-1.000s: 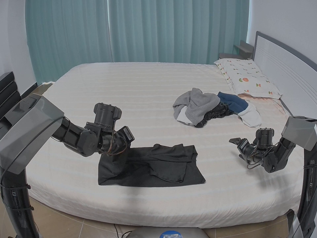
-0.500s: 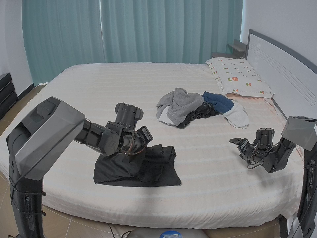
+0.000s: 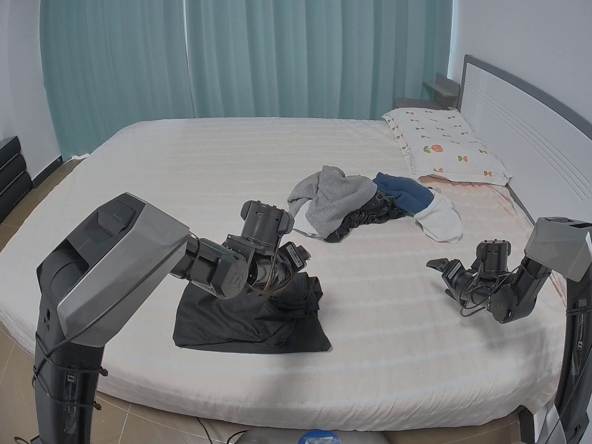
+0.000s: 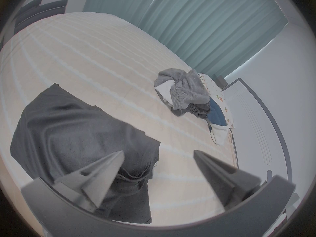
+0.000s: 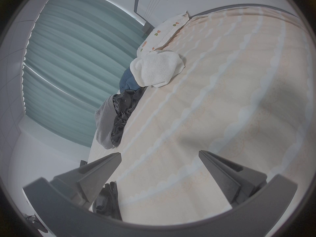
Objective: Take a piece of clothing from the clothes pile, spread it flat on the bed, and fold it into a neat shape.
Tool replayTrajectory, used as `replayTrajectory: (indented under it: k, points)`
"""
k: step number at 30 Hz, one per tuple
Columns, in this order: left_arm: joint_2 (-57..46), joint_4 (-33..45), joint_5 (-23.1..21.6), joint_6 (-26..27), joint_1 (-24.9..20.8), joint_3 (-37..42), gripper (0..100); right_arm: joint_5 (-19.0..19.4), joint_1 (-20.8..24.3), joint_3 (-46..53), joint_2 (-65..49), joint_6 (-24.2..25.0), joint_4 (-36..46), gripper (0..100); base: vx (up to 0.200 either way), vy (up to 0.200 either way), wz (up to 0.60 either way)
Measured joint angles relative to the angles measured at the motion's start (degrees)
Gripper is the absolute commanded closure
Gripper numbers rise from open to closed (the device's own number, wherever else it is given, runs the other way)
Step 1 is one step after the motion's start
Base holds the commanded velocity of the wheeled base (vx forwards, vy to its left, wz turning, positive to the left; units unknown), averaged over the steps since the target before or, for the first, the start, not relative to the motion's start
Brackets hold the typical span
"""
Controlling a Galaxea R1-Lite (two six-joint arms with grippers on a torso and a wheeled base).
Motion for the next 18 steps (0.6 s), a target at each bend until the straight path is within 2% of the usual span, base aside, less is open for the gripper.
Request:
replayTrajectory:
  k: [7, 13, 18]
  points:
    - [-0.24, -0.05, 0.11, -0.4, -0.37, 2.89, 0, 0.0, 0.06, 0.22, 0.06, 0.02, -0.02, 0, 0.0, 0.0, 0.0]
    - [-3.23, -0.67, -0.4, -4.05, 1.79, 8.95, 0, 0.0, 0.24, 0.48, 0.11, 0.02, -0.06, 0, 0.0, 0.0, 0.0]
    - [-6.01, -3.17, -1.69, -5.66, 4.22, 15.82, 0, -0.02, 0.52, 0.57, 0.12, 0.02, -0.09, 0, -0.2, 0.0, 0.0]
